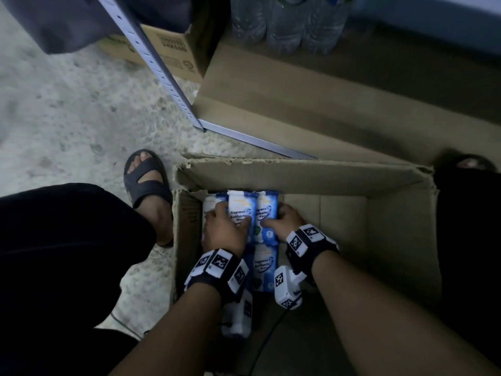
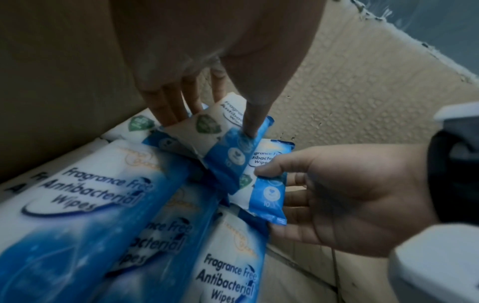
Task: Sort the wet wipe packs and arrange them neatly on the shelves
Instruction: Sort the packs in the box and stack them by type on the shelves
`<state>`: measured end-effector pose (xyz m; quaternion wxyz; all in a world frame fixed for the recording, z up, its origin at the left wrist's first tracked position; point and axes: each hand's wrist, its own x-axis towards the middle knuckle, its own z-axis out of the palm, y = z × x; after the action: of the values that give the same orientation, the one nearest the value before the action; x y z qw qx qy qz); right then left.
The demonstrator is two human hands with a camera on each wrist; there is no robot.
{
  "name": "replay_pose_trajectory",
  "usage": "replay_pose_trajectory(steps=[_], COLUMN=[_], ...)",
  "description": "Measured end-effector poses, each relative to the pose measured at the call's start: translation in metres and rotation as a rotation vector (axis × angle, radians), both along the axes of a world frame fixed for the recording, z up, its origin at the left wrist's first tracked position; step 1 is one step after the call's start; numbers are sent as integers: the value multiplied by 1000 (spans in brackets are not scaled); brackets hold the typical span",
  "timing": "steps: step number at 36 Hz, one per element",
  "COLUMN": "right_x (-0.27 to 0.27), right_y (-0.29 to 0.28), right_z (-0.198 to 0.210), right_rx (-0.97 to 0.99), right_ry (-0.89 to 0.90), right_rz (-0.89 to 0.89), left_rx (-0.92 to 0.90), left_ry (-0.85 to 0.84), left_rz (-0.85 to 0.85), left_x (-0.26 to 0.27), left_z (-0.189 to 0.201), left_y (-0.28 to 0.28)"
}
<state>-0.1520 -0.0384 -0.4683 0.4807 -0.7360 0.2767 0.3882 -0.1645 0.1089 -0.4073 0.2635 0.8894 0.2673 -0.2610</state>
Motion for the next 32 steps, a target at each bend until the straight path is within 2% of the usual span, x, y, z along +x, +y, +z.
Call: replay_pose_trajectory(steps=[9, 11, 14, 18, 26, 32], right_x=[-5, -7, -9, -8, -8, -13], right_y=[1, 1, 0, -3, -8, -26], right_z=[-5, -7, -5, 4, 27, 50], right_rx=[40, 38, -10, -83, -194, -225], right_ry=[-31, -38, -45, -62, -151, -207], right_rz=[-60, -74, -103, -121, -120, -91], left_rx=[-56, -50, -60, -125, -176, -228], left_ry=[37, 51, 51, 65, -2, -93], left_rz=[105, 86, 76, 165, 223, 181], left_x=[8, 9, 8, 4, -2, -3], left_z=[-4, -7, -10, -9, 3, 26], left_y=[2, 3, 5, 6, 18, 29])
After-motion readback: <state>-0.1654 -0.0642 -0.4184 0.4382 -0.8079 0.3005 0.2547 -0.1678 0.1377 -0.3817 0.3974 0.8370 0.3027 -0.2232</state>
